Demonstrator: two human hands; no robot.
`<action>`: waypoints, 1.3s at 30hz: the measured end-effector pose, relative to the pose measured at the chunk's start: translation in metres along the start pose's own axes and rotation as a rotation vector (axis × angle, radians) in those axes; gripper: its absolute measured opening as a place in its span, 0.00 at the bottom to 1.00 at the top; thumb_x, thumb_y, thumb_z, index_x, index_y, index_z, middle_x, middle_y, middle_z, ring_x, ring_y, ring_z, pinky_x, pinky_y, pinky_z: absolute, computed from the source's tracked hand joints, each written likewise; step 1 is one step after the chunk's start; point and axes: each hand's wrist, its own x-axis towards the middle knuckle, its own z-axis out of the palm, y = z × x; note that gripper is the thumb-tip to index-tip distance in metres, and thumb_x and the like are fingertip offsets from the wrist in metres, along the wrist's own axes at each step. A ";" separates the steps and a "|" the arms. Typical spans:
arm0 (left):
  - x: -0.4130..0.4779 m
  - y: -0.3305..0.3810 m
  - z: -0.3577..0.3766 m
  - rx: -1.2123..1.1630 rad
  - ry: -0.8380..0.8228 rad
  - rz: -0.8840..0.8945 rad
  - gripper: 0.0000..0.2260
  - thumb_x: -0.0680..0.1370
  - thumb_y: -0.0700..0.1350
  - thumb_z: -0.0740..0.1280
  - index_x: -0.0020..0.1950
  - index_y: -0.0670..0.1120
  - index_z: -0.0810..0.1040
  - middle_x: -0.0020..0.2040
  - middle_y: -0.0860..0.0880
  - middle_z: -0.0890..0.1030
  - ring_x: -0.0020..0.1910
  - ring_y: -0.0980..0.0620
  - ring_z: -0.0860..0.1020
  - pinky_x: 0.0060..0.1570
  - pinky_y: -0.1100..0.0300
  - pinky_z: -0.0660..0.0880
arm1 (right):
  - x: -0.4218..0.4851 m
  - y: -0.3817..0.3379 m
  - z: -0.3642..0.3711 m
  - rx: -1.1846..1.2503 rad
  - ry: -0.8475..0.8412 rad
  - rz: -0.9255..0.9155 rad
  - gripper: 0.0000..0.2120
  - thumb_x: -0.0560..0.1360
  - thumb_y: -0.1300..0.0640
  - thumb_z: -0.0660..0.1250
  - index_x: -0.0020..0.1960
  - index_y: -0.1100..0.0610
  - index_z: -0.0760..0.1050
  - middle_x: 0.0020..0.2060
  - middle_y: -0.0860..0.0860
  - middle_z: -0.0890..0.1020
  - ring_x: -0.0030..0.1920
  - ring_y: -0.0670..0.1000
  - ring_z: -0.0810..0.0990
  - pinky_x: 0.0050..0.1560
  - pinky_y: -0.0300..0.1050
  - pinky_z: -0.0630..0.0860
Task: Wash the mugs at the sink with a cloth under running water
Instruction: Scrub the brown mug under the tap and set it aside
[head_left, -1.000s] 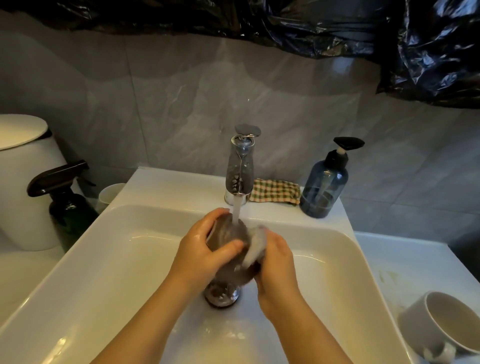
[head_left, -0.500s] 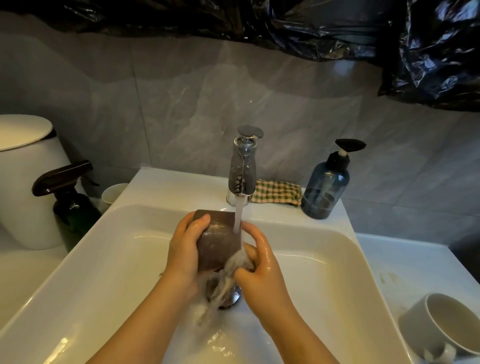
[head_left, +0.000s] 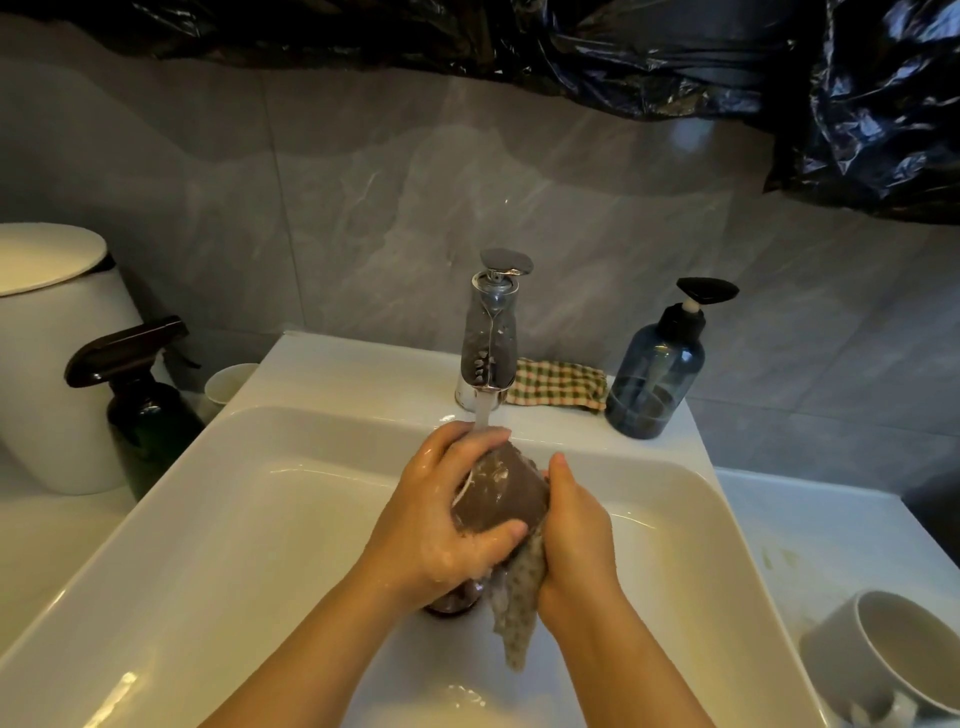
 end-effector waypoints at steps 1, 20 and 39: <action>0.000 0.001 0.003 -0.121 0.051 -0.062 0.26 0.62 0.60 0.69 0.59 0.68 0.68 0.63 0.60 0.69 0.62 0.62 0.70 0.55 0.72 0.70 | -0.003 0.002 0.001 -0.073 0.031 -0.092 0.16 0.79 0.46 0.58 0.55 0.57 0.76 0.43 0.52 0.83 0.45 0.52 0.83 0.46 0.47 0.81; -0.001 0.003 -0.003 -1.058 -0.470 -1.184 0.16 0.74 0.49 0.65 0.50 0.36 0.78 0.41 0.38 0.82 0.34 0.44 0.81 0.35 0.54 0.77 | -0.012 -0.013 -0.010 -0.006 0.026 -0.482 0.06 0.75 0.55 0.65 0.44 0.46 0.79 0.35 0.34 0.82 0.41 0.34 0.80 0.37 0.29 0.77; 0.015 -0.003 -0.002 -0.948 0.187 -0.981 0.15 0.79 0.53 0.61 0.36 0.47 0.72 0.20 0.52 0.62 0.21 0.55 0.60 0.26 0.63 0.61 | -0.016 -0.011 -0.014 -0.233 0.090 -0.503 0.03 0.77 0.52 0.63 0.47 0.44 0.71 0.46 0.46 0.79 0.43 0.40 0.80 0.39 0.36 0.78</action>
